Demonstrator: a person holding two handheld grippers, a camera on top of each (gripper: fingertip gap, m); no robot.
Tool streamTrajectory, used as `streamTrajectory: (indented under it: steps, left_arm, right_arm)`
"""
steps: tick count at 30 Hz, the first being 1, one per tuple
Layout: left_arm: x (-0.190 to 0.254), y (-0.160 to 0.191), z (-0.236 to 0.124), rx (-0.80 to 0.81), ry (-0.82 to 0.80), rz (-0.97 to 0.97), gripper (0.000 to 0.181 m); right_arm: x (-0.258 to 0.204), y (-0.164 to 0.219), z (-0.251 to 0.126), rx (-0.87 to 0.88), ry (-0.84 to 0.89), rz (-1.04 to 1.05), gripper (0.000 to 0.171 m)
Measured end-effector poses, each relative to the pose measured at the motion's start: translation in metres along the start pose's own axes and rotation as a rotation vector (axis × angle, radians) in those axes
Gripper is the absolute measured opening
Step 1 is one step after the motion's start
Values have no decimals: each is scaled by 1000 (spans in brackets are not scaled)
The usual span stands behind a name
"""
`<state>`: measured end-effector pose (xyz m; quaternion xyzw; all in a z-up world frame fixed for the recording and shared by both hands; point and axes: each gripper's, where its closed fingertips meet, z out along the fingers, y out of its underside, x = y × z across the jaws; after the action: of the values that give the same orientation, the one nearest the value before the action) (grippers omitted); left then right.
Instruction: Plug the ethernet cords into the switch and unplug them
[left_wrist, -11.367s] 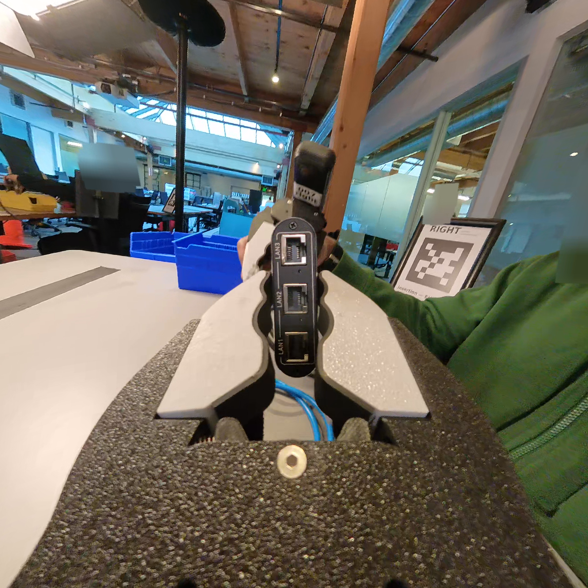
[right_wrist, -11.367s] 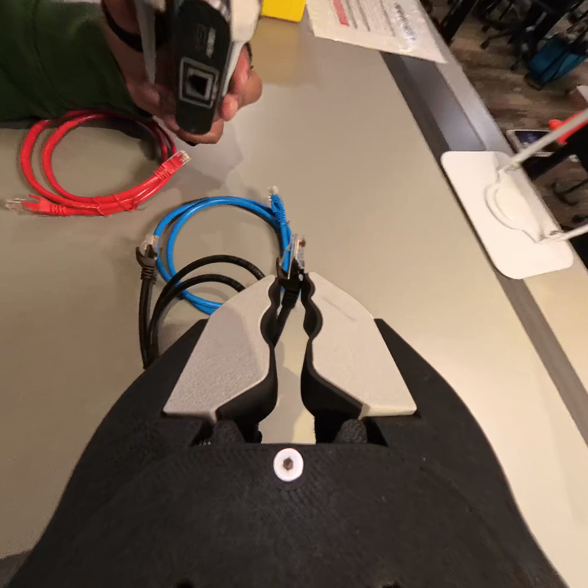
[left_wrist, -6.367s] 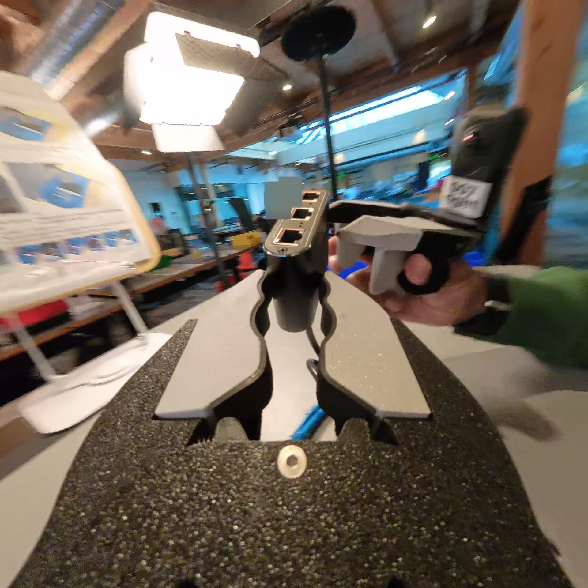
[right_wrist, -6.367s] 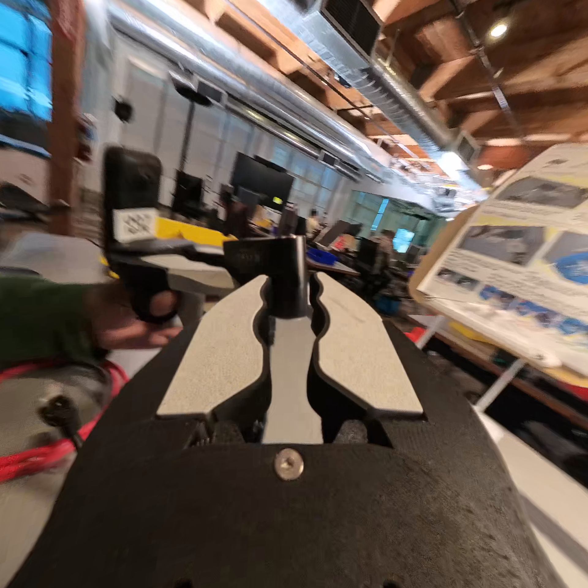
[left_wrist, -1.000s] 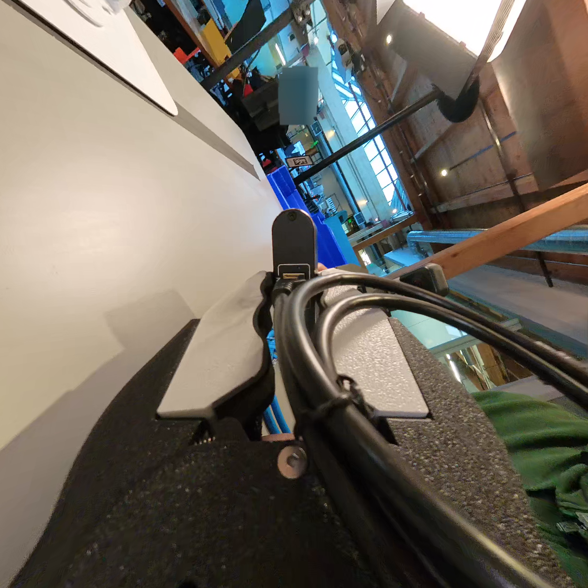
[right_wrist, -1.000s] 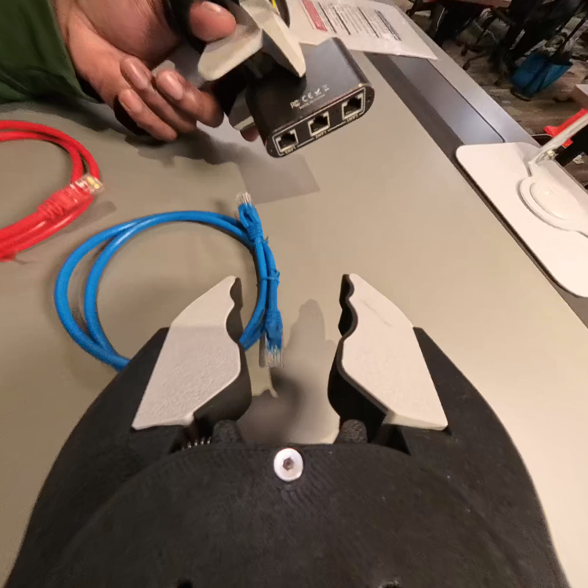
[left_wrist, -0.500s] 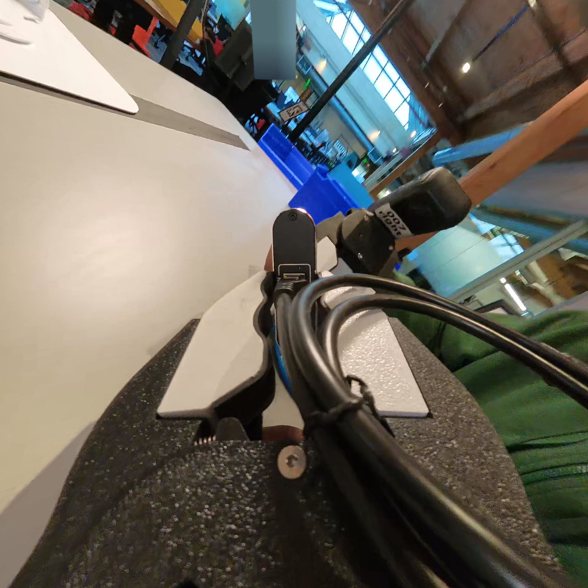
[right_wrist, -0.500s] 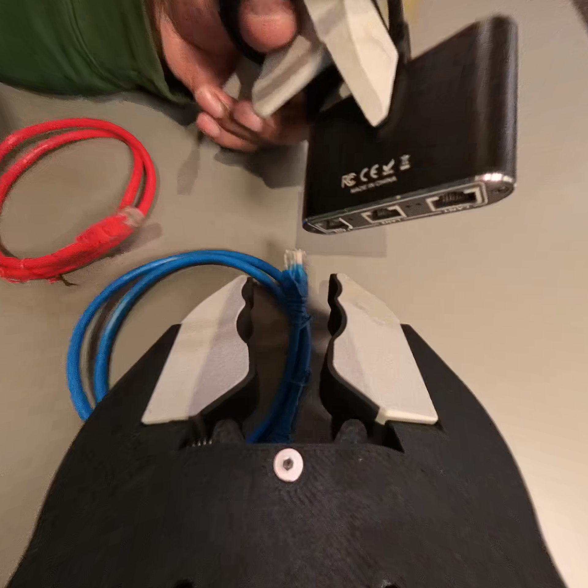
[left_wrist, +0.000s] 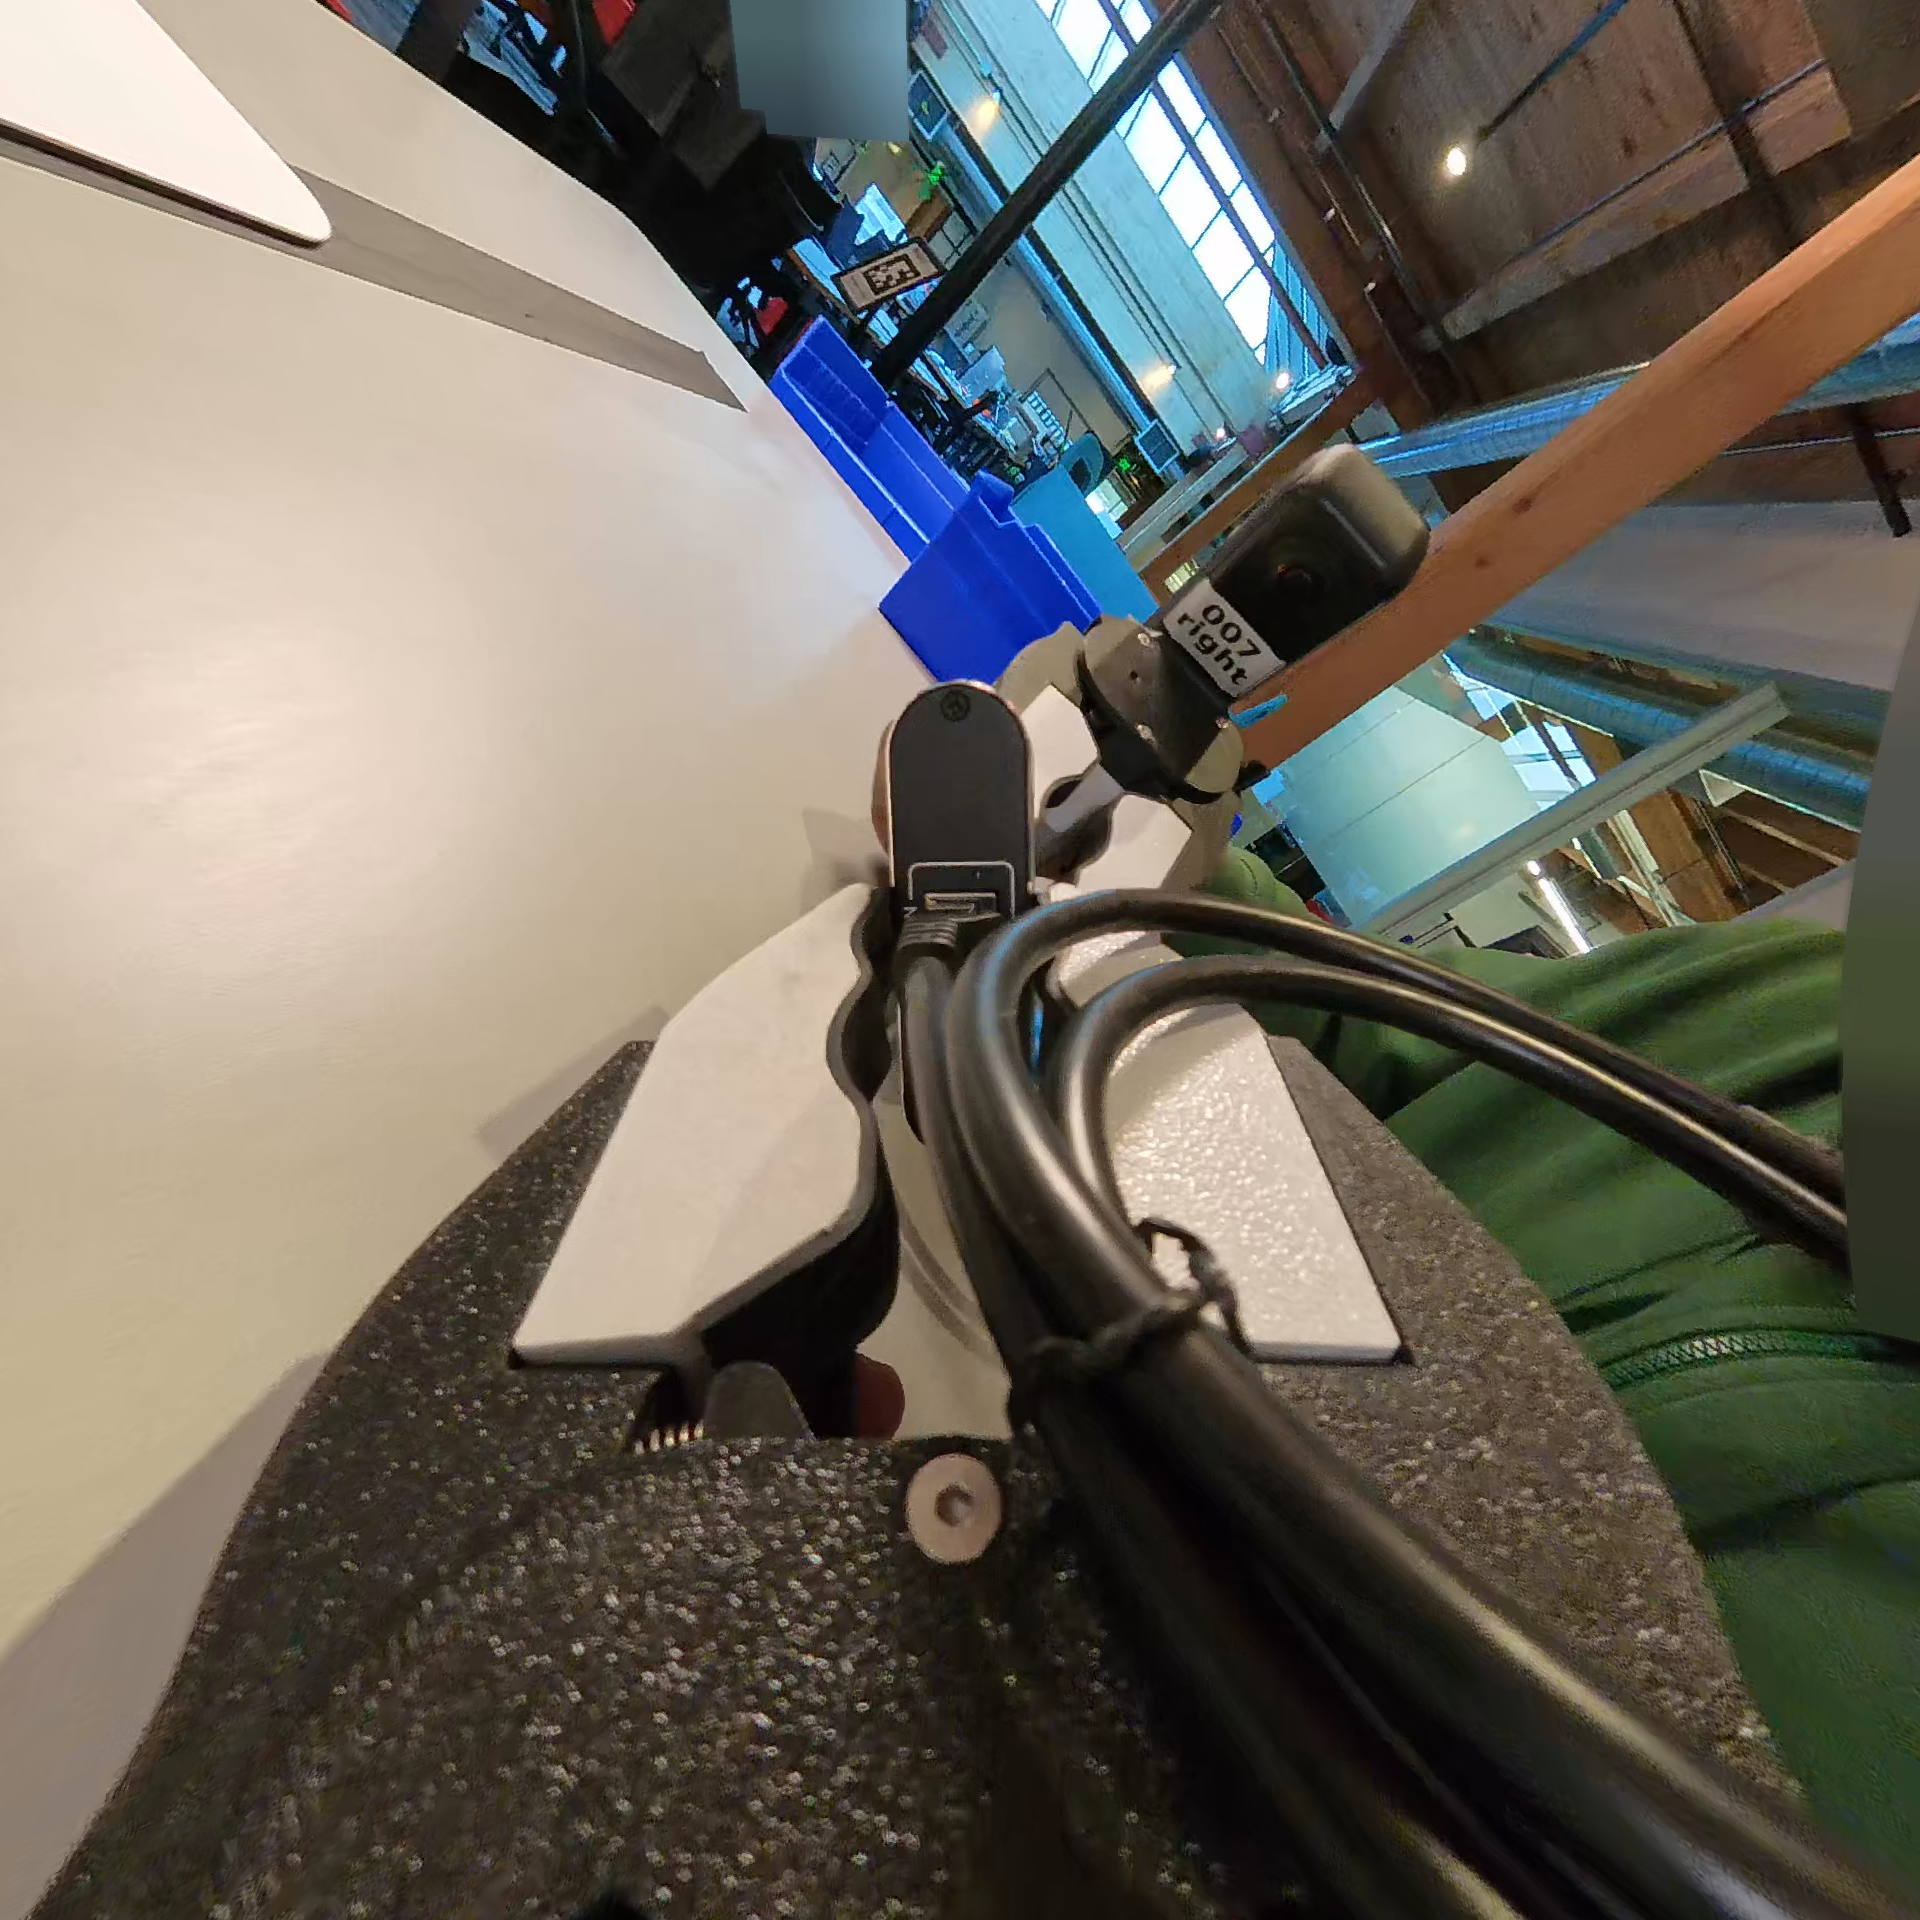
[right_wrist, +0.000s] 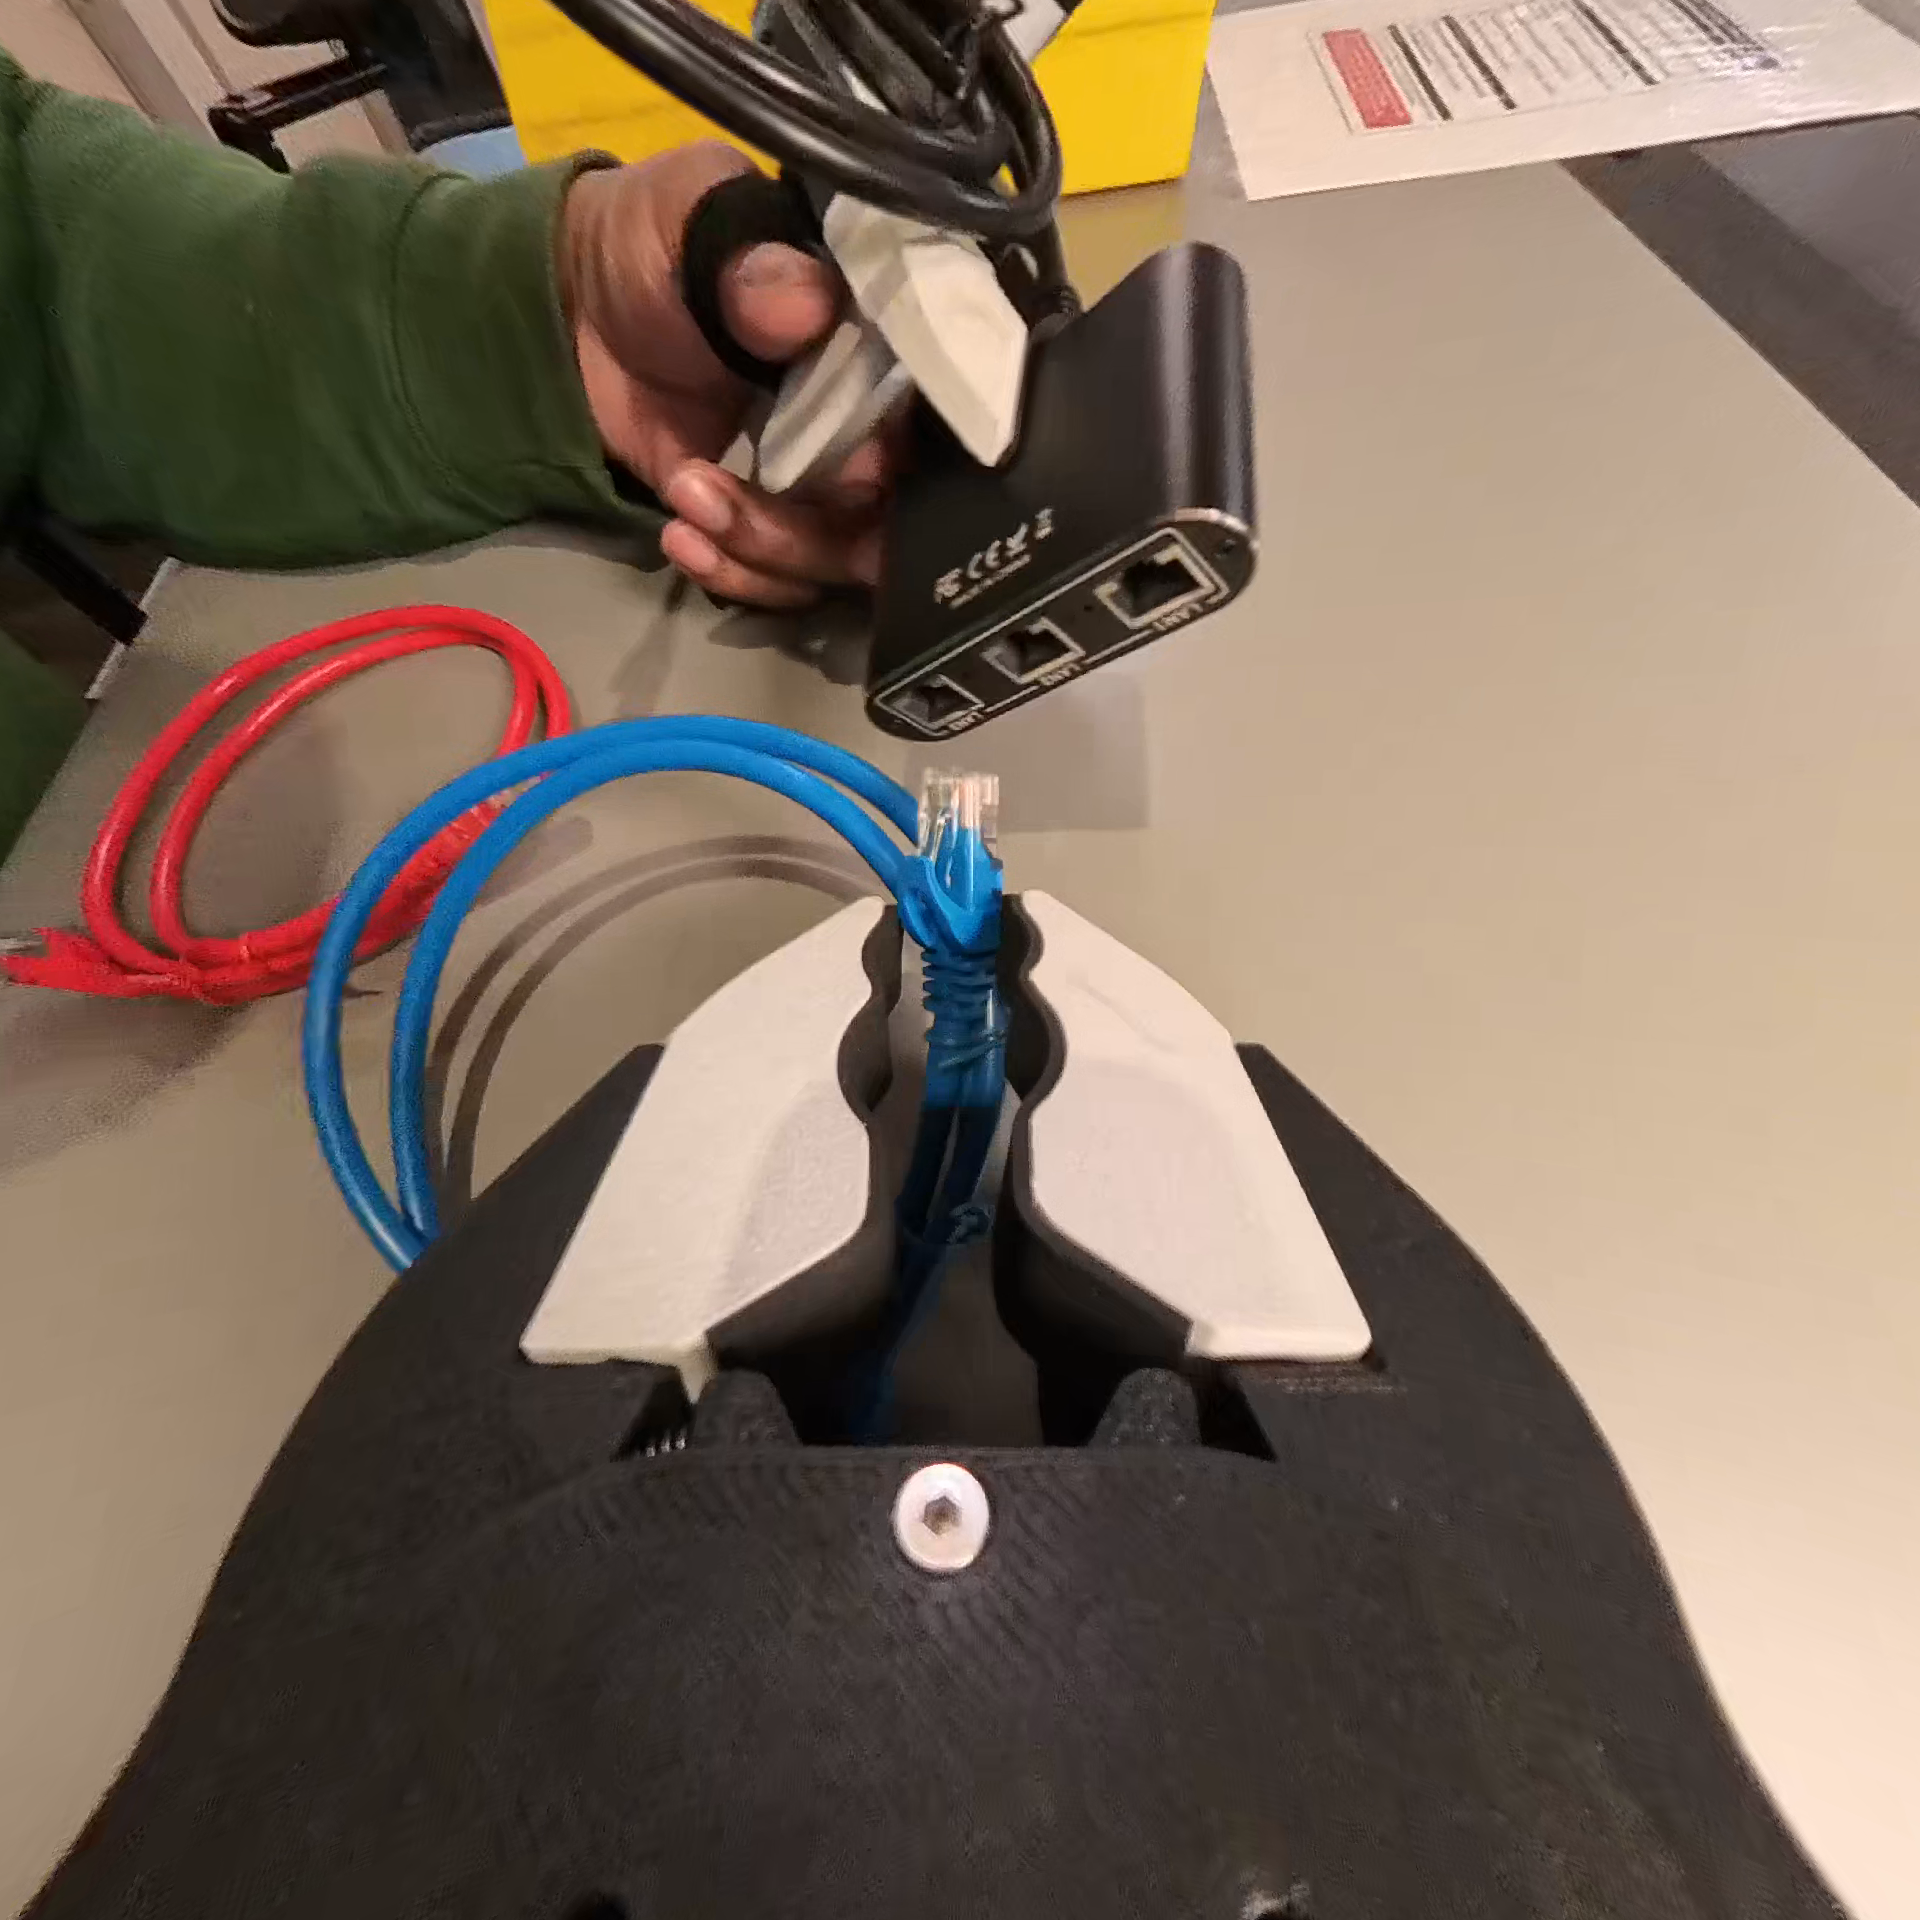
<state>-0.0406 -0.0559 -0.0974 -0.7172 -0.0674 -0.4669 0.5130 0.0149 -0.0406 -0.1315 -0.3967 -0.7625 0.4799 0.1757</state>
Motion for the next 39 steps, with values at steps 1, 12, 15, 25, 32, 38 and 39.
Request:
streamTrajectory:
  steps: [1,12,15,25,32,38,39]
  left_arm:
    - [2,1,1,1,9,-5,25]
    - [1,1,7,25,-11,-24,25]
    - [-5,2,7,24,-60,-26,25]
    - [-6,6,10,4,-74,-15,25]
    - [-9,4,9,18,-97,-18,22]
    - [-5,4,9,23,-68,-33,22]
    - [-4,4,10,26,-64,-39,22]
  right_arm:
    - [2,1,-1,-6,10,0,18]
    - [15,29,5,-200,99,-13,33]
    - [16,31,7,-211,86,40,31]
    - [-3,13,19,-133,-26,49,16]
    - [-11,3,20,-80,-53,21,17]
    - [-8,2,21,-75,-29,31,17]
    - [-7,0,20,-60,-29,39,16]
